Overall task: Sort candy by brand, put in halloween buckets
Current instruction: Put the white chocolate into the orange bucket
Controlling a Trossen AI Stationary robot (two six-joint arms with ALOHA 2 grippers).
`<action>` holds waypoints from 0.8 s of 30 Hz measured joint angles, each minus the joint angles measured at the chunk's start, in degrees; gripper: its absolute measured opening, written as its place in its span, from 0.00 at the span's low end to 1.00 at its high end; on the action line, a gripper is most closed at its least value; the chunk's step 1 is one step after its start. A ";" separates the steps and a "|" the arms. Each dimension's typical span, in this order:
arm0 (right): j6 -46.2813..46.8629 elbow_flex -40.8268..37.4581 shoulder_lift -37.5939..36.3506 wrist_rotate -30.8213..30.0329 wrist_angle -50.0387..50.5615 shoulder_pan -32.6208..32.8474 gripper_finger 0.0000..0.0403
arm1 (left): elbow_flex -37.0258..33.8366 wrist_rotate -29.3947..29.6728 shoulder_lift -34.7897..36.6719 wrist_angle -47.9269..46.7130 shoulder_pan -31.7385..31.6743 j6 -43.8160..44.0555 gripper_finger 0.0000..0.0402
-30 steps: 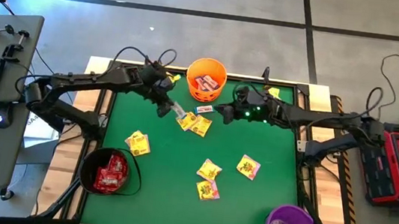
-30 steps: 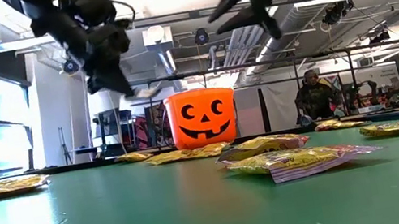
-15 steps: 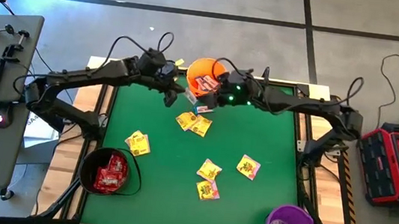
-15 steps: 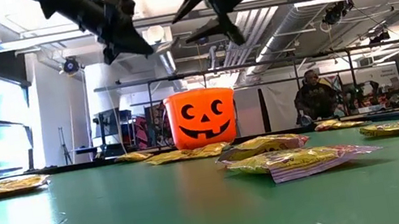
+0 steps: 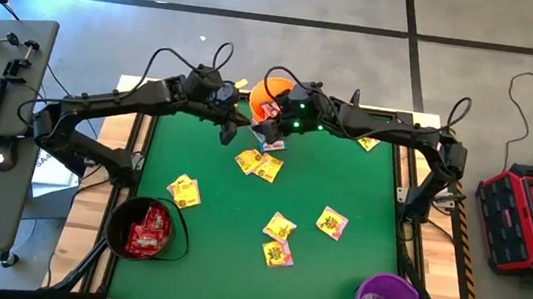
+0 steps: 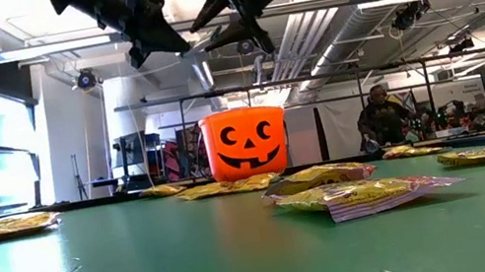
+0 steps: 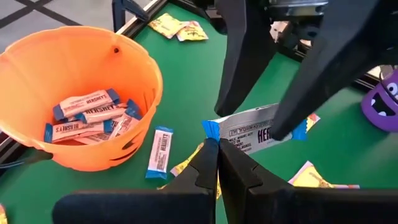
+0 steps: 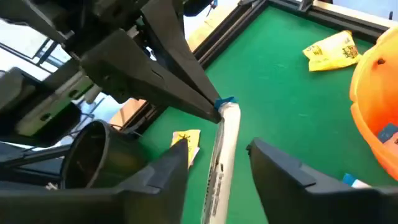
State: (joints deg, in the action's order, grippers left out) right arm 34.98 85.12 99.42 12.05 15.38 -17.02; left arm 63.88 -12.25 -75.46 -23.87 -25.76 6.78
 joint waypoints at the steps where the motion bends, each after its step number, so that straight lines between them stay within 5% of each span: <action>1: -0.34 0.00 0.02 -0.02 0.19 0.00 0.36 | 0.00 0.00 0.00 0.17 0.00 0.00 0.00; 14: -2.36 0.00 0.02 2.74 3.62 -0.15 0.05 | 0.00 0.07 0.07 2.46 0.00 1.01 0.00; 24: -3.54 0.00 0.02 1.95 3.18 -1.40 0.02 | 0.00 5.51 0.09 3.42 0.02 0.51 0.03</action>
State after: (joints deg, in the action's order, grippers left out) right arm 31.44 85.12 99.44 14.00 18.57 -18.42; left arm 63.88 -6.74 -75.37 -20.46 -25.74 7.29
